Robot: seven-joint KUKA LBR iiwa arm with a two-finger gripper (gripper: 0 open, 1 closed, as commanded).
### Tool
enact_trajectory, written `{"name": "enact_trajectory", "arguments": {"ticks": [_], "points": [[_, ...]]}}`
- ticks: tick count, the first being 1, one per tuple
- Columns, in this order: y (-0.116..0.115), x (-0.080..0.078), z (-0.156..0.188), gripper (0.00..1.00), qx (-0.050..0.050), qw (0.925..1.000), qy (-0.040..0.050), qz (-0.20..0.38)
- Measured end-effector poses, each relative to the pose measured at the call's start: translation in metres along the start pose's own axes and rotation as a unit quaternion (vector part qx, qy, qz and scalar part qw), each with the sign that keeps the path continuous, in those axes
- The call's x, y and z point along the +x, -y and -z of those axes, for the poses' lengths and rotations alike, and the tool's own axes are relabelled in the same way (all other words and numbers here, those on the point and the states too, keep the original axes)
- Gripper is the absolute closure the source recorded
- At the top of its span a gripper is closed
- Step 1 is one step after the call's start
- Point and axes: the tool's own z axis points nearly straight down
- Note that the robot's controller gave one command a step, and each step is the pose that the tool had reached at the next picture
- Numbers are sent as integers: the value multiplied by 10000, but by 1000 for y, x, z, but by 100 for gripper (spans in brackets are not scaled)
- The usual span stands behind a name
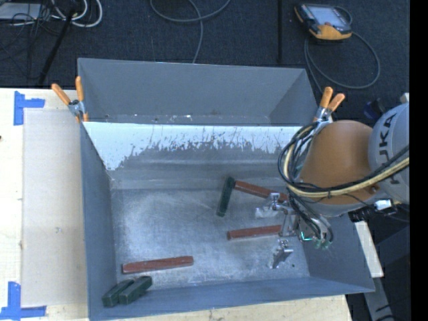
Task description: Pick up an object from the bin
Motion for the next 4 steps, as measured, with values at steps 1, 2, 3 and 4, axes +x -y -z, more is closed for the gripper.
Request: {"name": "enact_trajectory", "arguments": {"ticks": [1, 2, 3, 4], "points": [[0, -2, 4, 0, 3, 10000, 38, 9], [21, -62, -12, 0, 4, 10000, 56, 43], [28, -16, -30, 0, 3, 9985, 42, 545], [34, -14, -31, 0, -2, 9993, 38, 376]]}}
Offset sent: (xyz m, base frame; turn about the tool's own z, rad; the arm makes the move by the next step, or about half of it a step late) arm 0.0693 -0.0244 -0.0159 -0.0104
